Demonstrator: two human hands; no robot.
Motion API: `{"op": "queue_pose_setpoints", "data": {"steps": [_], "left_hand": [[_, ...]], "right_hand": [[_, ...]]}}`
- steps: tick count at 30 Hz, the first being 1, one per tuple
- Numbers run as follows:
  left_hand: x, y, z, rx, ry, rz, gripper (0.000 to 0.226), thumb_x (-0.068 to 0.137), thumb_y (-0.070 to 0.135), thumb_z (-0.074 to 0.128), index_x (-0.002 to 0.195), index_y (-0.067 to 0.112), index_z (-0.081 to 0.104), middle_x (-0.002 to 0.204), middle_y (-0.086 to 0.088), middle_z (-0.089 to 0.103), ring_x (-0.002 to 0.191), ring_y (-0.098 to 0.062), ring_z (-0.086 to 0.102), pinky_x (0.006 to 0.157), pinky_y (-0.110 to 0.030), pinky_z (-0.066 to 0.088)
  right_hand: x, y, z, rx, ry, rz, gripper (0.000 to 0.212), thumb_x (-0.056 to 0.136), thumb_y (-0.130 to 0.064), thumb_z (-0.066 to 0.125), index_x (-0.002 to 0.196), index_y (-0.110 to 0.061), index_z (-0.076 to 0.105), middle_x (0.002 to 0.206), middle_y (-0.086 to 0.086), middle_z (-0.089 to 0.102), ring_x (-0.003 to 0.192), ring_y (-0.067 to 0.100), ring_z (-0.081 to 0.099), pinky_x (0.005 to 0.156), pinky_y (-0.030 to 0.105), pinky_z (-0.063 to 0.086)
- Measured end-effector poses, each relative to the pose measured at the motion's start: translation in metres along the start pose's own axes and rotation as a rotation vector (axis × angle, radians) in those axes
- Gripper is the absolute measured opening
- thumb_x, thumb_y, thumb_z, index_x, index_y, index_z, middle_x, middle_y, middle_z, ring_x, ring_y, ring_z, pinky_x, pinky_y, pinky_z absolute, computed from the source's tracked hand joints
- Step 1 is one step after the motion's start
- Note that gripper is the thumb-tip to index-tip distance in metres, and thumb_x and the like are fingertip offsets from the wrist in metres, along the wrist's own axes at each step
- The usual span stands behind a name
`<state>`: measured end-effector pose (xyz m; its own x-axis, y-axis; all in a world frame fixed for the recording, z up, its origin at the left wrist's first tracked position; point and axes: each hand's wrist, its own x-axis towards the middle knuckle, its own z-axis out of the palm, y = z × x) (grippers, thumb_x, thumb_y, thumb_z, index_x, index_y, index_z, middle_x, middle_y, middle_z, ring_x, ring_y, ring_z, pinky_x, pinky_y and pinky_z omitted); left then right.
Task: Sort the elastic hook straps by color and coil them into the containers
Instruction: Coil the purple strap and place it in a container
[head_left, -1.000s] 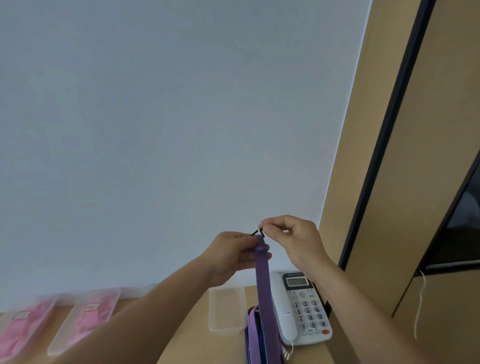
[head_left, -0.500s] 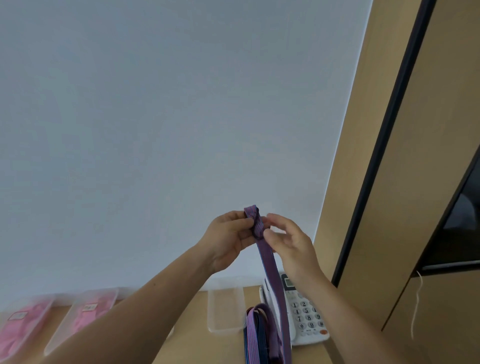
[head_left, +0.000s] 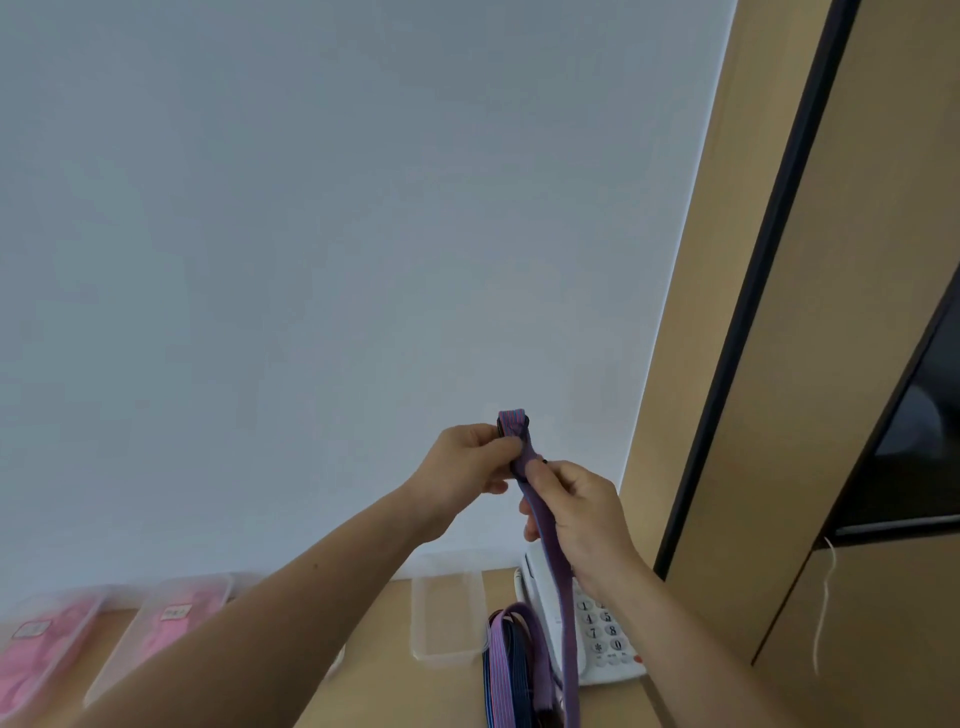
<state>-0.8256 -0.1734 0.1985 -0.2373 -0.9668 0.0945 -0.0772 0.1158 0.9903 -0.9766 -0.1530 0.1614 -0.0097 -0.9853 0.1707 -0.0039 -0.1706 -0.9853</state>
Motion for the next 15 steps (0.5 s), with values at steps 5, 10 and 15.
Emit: {"op": "queue_pose_setpoints", "data": {"steps": [5,10,15], "left_hand": [[-0.001,-0.006,-0.004,0.076,-0.002,0.000,0.022,0.094,0.021,0.058,0.092,0.003,0.072,0.089,-0.005,0.076,0.076,-0.008,0.065,0.082,-0.030,0.050],[0.002,-0.006,-0.009,0.078,0.019,-0.012,0.021,0.095,0.018,0.055,0.090,0.011,0.074,0.097,-0.004,0.077,0.085,-0.013,0.069,0.085,-0.035,0.050],[0.001,-0.006,-0.013,0.062,0.050,-0.029,0.019,0.095,0.017,0.055,0.096,0.009,0.072,0.095,0.001,0.078,0.083,-0.013,0.070,0.078,-0.030,0.047]], "right_hand": [[-0.003,0.001,0.009,0.012,0.049,0.018,0.035,0.095,-0.032,0.063,0.078,-0.002,0.068,0.061,0.010,0.066,0.045,0.021,0.058,0.044,0.027,0.047],[-0.005,0.002,0.018,0.099,-0.023,0.083,0.030,0.099,-0.027,0.057,0.089,0.001,0.062,0.071,0.012,0.071,0.045,0.023,0.057,0.044,0.030,0.046],[-0.003,0.000,0.020,-0.010,-0.023,0.105,0.031,0.097,-0.027,0.059,0.076,-0.004,0.057,0.053,0.004,0.059,0.038,0.016,0.038,0.039,0.023,0.029]]}}
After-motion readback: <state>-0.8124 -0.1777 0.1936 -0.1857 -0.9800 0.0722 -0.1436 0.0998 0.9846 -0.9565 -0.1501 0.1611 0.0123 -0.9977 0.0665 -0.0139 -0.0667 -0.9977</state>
